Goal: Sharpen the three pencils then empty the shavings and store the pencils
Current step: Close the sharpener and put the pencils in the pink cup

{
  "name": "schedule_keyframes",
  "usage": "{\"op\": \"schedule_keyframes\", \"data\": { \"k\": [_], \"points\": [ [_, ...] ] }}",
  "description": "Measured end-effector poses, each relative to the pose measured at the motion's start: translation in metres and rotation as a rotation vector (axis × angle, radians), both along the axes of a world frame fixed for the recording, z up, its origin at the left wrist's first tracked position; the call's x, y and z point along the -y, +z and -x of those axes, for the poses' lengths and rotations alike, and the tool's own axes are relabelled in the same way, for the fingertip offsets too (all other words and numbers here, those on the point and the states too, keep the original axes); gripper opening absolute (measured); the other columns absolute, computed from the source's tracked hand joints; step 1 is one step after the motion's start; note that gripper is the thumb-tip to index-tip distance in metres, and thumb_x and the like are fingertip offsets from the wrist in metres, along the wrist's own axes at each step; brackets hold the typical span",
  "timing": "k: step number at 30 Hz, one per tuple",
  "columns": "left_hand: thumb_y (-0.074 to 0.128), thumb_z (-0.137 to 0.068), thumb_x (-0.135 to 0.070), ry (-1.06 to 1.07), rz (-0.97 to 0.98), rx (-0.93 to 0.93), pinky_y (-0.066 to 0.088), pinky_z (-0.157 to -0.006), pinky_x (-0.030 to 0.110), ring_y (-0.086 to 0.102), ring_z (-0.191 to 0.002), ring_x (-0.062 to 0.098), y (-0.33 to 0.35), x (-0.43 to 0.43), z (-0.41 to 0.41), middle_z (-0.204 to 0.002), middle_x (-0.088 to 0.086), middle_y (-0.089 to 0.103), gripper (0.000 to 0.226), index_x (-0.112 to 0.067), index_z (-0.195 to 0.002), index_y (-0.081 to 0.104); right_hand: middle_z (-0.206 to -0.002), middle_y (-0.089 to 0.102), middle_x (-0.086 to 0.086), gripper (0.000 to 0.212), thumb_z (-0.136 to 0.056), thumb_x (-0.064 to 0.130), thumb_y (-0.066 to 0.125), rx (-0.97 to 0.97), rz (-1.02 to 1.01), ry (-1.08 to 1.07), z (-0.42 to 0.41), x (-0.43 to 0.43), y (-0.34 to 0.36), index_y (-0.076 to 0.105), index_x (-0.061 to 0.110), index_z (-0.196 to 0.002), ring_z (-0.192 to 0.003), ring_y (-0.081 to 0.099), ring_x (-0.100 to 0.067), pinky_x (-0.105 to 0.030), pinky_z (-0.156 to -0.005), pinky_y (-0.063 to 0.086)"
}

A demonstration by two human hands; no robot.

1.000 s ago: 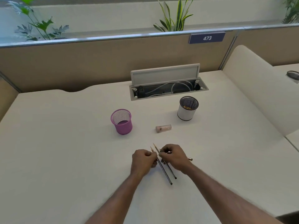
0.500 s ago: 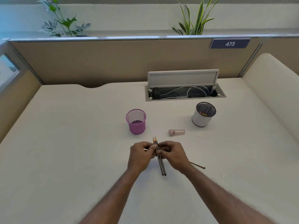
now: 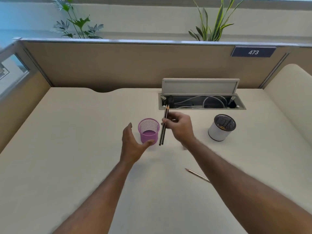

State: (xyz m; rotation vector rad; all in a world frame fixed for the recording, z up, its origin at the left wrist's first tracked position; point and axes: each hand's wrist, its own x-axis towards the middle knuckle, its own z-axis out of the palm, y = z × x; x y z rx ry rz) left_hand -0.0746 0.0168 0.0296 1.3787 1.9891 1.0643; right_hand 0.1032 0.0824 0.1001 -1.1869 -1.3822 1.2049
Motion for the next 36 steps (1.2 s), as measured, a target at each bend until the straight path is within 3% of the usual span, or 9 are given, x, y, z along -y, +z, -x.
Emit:
{"op": "schedule_keyframes", "data": {
  "k": [2, 4, 9, 13, 17, 23, 27, 30, 36],
  "points": [
    [0.092, -0.059, -0.046, -0.035, 0.084, 0.026, 0.029, -0.113, 0.033, 0.029, -0.145, 0.026, -0.002, -0.014, 0.002, -0.158, 0.012, 0.030, 0.125, -0.007, -0.153, 0.020, -0.078, 0.070, -0.008, 0.014, -0.084, -0.002, 0.068, 0.009, -0.032, -0.012, 0.011, -0.018, 0.010, 0.070, 0.009, -0.093, -0.074, 0.071, -0.028, -0.030, -0.067, 0.060],
    [0.093, -0.058, -0.043, -0.071, 0.113, 0.069, 0.025, -0.114, 0.031, 0.025, -0.148, 0.024, -0.006, -0.024, 0.001, -0.161, 0.010, 0.025, 0.128, -0.008, -0.154, 0.017, -0.080, 0.069, -0.013, 0.012, -0.084, -0.003, 0.068, 0.007, -0.032, -0.008, 0.023, -0.033, 0.015, 0.068, 0.003, -0.094, -0.072, 0.070, -0.028, -0.035, -0.070, 0.060],
    [0.096, -0.053, -0.035, -0.065, 0.051, 0.209, 0.035, -0.113, 0.031, 0.033, -0.143, 0.021, -0.017, -0.038, -0.004, -0.158, 0.005, 0.032, 0.129, -0.010, -0.154, 0.019, -0.087, 0.072, -0.014, 0.013, -0.084, 0.004, 0.071, 0.174, -0.034, 0.022, 0.051, -0.054, 0.005, 0.068, 0.004, -0.096, -0.082, 0.071, -0.032, -0.047, -0.081, 0.058],
    [0.096, -0.055, -0.035, -0.080, -0.024, 0.282, 0.042, -0.078, 0.000, 0.052, -0.117, 0.007, -0.022, -0.040, -0.007, -0.126, -0.026, 0.050, 0.106, -0.025, -0.141, 0.035, -0.087, 0.069, -0.002, 0.016, -0.083, 0.011, 0.074, 0.371, -0.017, 0.055, 0.062, -0.058, -0.014, 0.069, 0.008, -0.097, -0.081, 0.067, -0.020, -0.036, -0.080, 0.058],
    [0.093, -0.061, -0.033, -0.092, -0.028, 0.271, 0.045, -0.072, 0.002, 0.055, -0.111, 0.006, -0.024, -0.040, -0.006, -0.122, -0.021, 0.055, 0.092, -0.031, -0.136, 0.040, -0.094, 0.070, -0.005, 0.018, -0.082, 0.014, 0.073, 0.583, -0.020, 0.159, 0.074, -0.055, -0.030, 0.069, 0.010, -0.099, -0.085, 0.065, -0.020, -0.029, -0.076, 0.053],
    [0.088, -0.058, -0.037, -0.079, -0.001, 0.269, 0.045, -0.067, 0.000, 0.057, -0.097, -0.010, -0.025, -0.040, -0.003, -0.107, -0.035, 0.056, 0.083, -0.039, -0.128, 0.044, -0.092, 0.070, -0.006, 0.015, -0.083, 0.012, 0.064, 0.815, -0.037, 0.240, 0.086, -0.049, -0.039, 0.069, 0.012, -0.098, -0.082, 0.064, -0.023, -0.034, -0.071, 0.055],
    [0.091, -0.062, -0.032, -0.074, 0.009, 0.252, 0.045, -0.066, -0.001, 0.059, -0.099, 0.002, -0.027, -0.041, -0.003, -0.112, -0.028, 0.057, 0.086, -0.032, -0.134, 0.043, -0.089, 0.070, -0.005, 0.015, -0.083, 0.019, 0.068, 0.922, -0.051, 0.224, 0.088, -0.051, -0.037, 0.069, 0.013, -0.097, -0.081, 0.065, -0.024, -0.032, -0.066, 0.052],
    [0.092, -0.061, -0.034, -0.070, -0.001, 0.251, 0.045, -0.072, 0.003, 0.058, -0.107, 0.009, -0.027, -0.041, -0.003, -0.121, -0.019, 0.058, 0.089, -0.031, -0.135, 0.043, -0.095, 0.071, -0.003, 0.026, -0.080, 0.028, 0.073, 0.951, -0.081, 0.190, 0.080, -0.051, -0.032, 0.069, 0.016, -0.103, -0.084, 0.066, -0.022, -0.036, -0.075, 0.057],
    [0.094, -0.059, -0.035, -0.079, -0.007, 0.244, 0.045, -0.078, 0.008, 0.055, -0.116, 0.014, -0.025, -0.039, -0.004, -0.135, -0.005, 0.057, 0.098, -0.024, -0.140, 0.039, -0.091, 0.074, 0.001, 0.024, -0.082, 0.028, 0.074, 0.772, -0.242, 0.101, 0.036, -0.040, -0.013, 0.071, 0.015, -0.102, -0.078, 0.067, -0.013, -0.030, -0.074, 0.058]
  ]
}}
